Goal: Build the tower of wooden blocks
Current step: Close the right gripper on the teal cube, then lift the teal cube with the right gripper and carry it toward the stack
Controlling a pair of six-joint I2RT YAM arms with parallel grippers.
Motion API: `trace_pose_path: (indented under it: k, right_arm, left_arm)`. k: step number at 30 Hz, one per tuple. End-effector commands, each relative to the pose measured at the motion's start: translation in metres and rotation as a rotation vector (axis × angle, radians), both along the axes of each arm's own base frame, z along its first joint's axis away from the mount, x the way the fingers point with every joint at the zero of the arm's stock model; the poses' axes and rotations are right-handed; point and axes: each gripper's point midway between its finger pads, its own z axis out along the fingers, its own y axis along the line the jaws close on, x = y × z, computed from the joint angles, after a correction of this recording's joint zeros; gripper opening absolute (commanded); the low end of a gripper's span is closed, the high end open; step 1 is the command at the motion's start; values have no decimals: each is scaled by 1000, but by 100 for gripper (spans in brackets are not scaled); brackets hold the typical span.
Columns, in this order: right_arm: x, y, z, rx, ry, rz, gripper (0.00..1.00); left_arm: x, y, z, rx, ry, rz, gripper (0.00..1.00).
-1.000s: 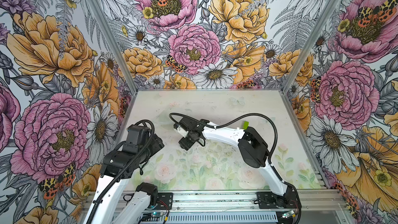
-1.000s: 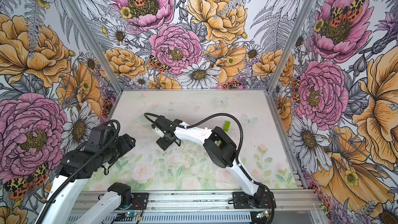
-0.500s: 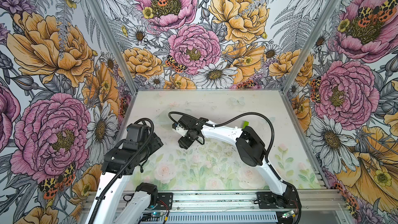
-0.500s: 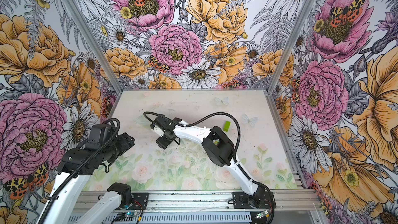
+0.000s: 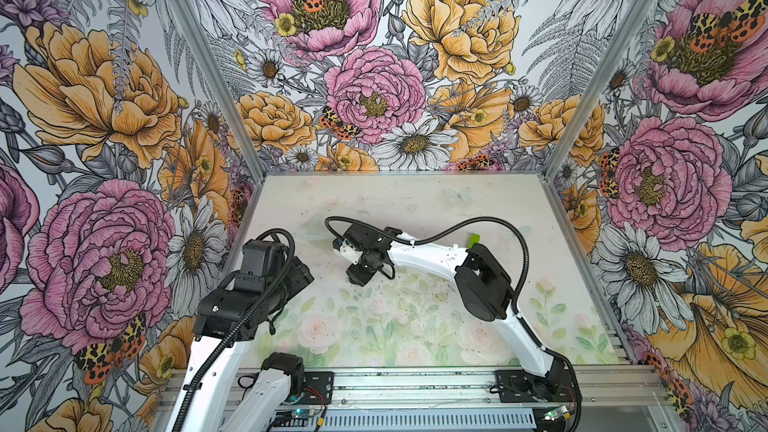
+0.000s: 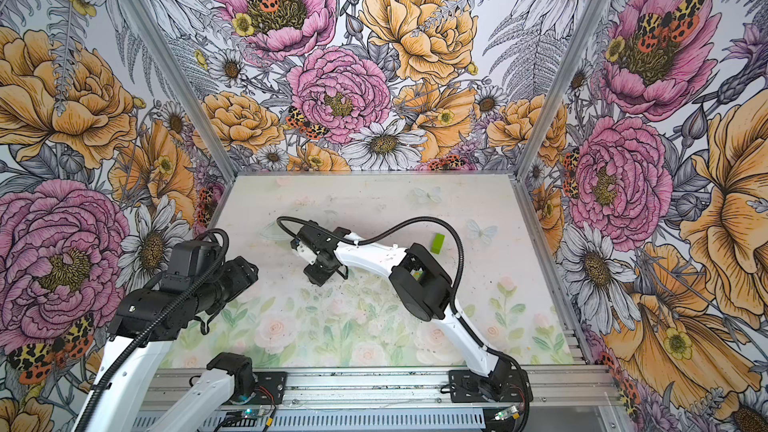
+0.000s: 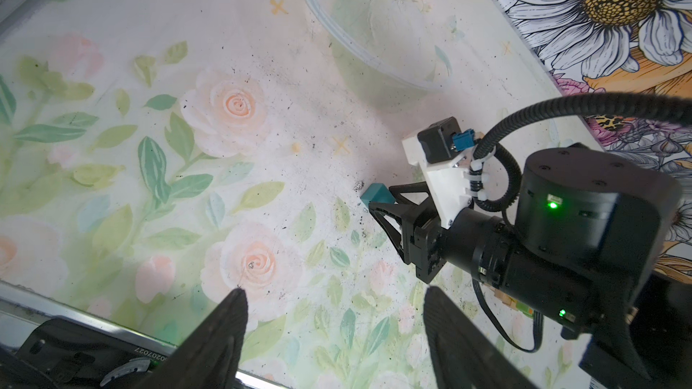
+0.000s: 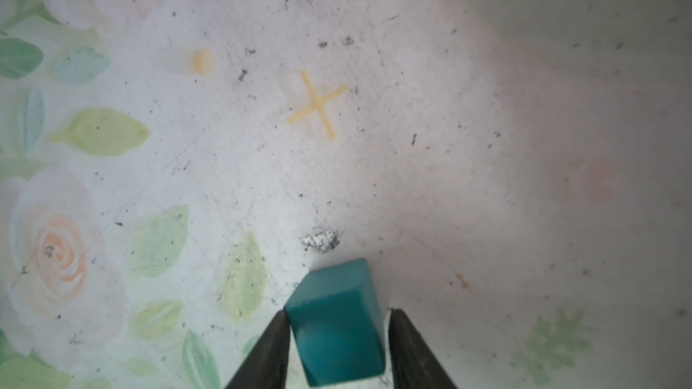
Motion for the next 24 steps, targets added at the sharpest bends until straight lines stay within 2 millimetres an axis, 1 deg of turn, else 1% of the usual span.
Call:
trace_pose_path:
  k: [1,4,7,12,14,16,17,18,19,24]
  right_arm:
    - [2,-4,-8,-41,-29,1,41]
    - [2,-6,-8,-56,-44,-7,39]
    - [5,-6,-7,-67,-63,-26,35]
    - [13,-8,3,-64,-91,-80,29]
    - [16,-7,9,-57,-99,-97,28]
    - [18,-8,17,-49,-109,-119,27]
    - [19,-9,20,-42,-107,-128,27]
    - [20,-9,24,-33,-106,-141,26]
    - [22,-10,29,-25,-105,-156,25]
    - [31,-17,55,28,-89,-233,23]
  left_arm:
    - [5,-1,10,-6,-47,-14,76]
    - [5,-1,11,-6,-48,-14,76]
    - [5,-1,13,-8,-54,-14,76]
    - [9,-2,15,6,-49,-31,76]
    - [12,-2,17,15,-45,-41,78]
    - [18,-3,19,26,-44,-57,83]
    - [21,-4,20,31,-43,-64,88]
    - [24,-5,22,38,-44,-73,95]
    - [27,-5,23,46,-44,-80,99]
    - [42,-5,30,80,-40,-112,99]
